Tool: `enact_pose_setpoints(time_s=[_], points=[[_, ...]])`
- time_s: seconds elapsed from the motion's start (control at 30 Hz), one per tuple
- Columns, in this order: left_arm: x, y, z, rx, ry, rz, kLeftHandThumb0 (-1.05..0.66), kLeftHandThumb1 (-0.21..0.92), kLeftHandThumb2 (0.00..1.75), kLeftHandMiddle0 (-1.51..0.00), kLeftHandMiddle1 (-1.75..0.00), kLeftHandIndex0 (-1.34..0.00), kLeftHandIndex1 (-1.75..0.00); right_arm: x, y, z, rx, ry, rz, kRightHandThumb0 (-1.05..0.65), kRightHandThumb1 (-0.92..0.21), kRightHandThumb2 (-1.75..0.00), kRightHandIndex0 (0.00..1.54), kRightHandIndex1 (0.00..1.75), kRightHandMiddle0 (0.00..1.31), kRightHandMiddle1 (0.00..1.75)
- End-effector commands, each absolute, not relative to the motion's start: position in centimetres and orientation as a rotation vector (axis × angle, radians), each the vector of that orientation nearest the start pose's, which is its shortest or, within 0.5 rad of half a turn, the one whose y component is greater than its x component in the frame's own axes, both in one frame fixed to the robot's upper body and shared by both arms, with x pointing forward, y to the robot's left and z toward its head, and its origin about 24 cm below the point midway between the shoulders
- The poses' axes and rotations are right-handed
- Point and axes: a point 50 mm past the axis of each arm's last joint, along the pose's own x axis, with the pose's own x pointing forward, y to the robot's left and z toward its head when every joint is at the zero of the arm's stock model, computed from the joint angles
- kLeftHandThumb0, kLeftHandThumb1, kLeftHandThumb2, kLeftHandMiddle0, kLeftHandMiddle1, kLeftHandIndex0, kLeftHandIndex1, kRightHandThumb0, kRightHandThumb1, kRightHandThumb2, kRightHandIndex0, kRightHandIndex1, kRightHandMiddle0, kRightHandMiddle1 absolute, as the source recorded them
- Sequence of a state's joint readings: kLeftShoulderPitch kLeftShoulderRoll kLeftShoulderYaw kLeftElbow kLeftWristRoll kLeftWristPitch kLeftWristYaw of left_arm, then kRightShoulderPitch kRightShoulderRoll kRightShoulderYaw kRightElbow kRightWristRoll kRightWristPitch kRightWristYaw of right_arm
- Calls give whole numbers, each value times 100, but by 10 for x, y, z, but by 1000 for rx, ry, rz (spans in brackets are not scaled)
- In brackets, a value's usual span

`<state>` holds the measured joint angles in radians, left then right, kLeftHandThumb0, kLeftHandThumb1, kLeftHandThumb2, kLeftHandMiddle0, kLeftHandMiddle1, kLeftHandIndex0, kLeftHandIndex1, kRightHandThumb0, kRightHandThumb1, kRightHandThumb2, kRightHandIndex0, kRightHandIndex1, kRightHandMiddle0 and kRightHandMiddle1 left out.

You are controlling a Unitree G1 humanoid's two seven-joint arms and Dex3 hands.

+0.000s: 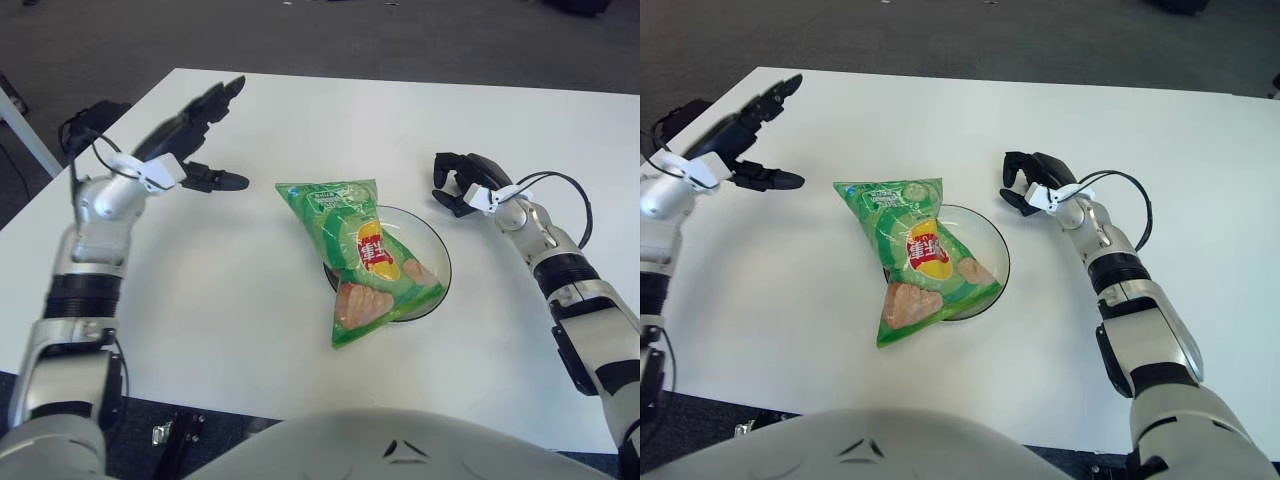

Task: Put the snack into the plate.

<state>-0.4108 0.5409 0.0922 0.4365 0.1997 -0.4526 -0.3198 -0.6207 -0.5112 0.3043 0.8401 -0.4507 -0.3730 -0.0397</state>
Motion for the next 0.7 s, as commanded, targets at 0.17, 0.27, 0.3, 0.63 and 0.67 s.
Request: enact_pose_setpoints(time_s=[0.17, 0.27, 0.3, 0.63, 0.67], points=[[309, 231, 57, 142, -80, -55, -67, 78, 52, -14, -25, 0, -46, 330, -216, 27, -1035, 91, 313, -48, -33, -130, 109, 175, 60, 175], [306, 219, 36, -107, 8, 23, -53, 64, 83, -22, -91, -1, -113, 331, -219, 29, -997, 95, 271, -48, -32, -131, 110, 175, 61, 175], [307, 218, 34, -145, 24, 39, -50, 66, 81, -27, -104, -7, -125, 331, -220, 29, -986, 97, 259, -49, -32, -131, 111, 175, 61, 175], [305, 212, 34, -83, -8, 108, -2, 24, 139, -70, -167, -43, -174, 336, -233, 28, -778, 185, 122, -48, -34, -129, 106, 175, 60, 175], [305, 211, 35, -69, -12, 92, -2, 21, 143, -73, -166, -45, -174, 336, -233, 27, -764, 188, 116, -47, -34, -128, 105, 175, 59, 175]])
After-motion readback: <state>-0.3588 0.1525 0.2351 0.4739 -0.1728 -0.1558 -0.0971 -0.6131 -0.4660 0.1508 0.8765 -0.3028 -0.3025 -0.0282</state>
